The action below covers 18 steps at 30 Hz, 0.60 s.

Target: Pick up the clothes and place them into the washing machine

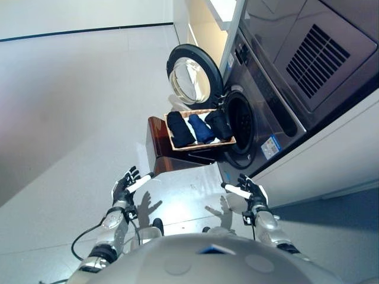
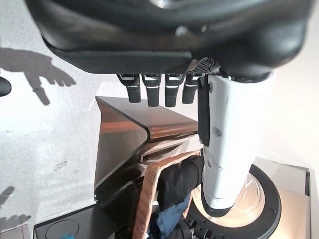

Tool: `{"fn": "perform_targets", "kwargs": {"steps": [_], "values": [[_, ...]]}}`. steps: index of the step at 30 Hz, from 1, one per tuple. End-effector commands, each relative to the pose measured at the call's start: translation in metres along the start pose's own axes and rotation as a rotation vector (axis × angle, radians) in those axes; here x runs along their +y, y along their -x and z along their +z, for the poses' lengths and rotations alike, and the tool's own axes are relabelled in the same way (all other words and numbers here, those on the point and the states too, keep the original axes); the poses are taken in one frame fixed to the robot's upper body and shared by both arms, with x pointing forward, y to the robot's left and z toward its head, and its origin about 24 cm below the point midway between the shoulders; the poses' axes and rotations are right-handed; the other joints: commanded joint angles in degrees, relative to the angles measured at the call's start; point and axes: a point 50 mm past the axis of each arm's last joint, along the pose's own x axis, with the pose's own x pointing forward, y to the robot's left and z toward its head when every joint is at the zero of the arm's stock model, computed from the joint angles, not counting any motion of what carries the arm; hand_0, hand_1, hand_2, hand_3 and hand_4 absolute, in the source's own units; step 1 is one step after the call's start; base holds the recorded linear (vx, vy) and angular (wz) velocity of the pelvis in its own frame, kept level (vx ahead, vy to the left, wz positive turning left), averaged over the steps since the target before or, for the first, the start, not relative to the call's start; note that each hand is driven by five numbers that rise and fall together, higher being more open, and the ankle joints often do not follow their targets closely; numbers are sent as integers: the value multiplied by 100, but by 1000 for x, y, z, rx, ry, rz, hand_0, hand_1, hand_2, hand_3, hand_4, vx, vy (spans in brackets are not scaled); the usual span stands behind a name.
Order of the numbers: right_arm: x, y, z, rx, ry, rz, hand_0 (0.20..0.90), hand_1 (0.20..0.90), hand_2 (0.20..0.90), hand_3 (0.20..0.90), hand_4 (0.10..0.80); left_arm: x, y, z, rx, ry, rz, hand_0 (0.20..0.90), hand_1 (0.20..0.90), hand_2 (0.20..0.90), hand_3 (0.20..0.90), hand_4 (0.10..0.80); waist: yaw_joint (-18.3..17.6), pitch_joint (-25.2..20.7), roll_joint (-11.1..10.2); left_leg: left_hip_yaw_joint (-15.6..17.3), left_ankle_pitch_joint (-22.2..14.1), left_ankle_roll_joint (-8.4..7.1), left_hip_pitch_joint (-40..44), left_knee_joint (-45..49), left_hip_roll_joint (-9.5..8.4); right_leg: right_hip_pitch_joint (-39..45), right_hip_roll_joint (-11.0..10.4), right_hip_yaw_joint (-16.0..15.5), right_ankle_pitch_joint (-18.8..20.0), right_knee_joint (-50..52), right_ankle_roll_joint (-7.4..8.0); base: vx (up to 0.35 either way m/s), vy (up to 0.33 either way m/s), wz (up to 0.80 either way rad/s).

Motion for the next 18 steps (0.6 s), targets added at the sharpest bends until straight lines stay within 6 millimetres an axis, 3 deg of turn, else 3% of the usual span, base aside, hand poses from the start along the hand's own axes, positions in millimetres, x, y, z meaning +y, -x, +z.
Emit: {"fn": "perform_targets", "kwargs": {"steps": [1, 8, 11, 15, 18], "values": [[-2, -12, 50, -203, -46, -6, 900, 900, 900, 900, 800, -10, -18, 50, -181, -48, -30, 900, 900, 900, 900, 800, 120, 3, 1, 125, -486, -422, 357, -9, 128, -353, -288, -98, 396, -27, 314, 25, 33, 0], [-4, -14, 51, -190, -50, -7, 900, 900, 900, 900, 800, -10, -19, 55, -195, -45, -47, 900, 900, 900, 900, 800, 122, 181, 9, 30, -471, -236, 340, -9, 52, -706, -365, 41, 235, 754, 313, 12, 75, 0], [-5, -15, 51, -189, -50, -7, 900, 900, 900, 900, 800, -10, -18, 55, -196, -48, -51, 900, 900, 900, 900, 800, 133, 196, -7, 16, -454, -212, 351, -2, 23, -680, -394, 37, 272, 745, 336, 61, 77, -1], [-8, -15, 54, -198, -55, -16, 900, 900, 900, 900, 800, -10, -18, 60, -213, -54, -65, 900, 900, 900, 900, 800, 168, 217, -87, -19, -571, -135, 51, 371, -114, -739, -559, 180, 693, 660, 460, 1, 55, 0], [-9, -15, 63, -232, -66, -11, 900, 900, 900, 900, 800, -7, -16, 66, -244, -60, -68, 900, 900, 900, 900, 800, 199, 232, -46, 16, -665, -63, -138, 511, -113, -962, -542, 306, 513, 782, 439, -36, 70, -8]]}}
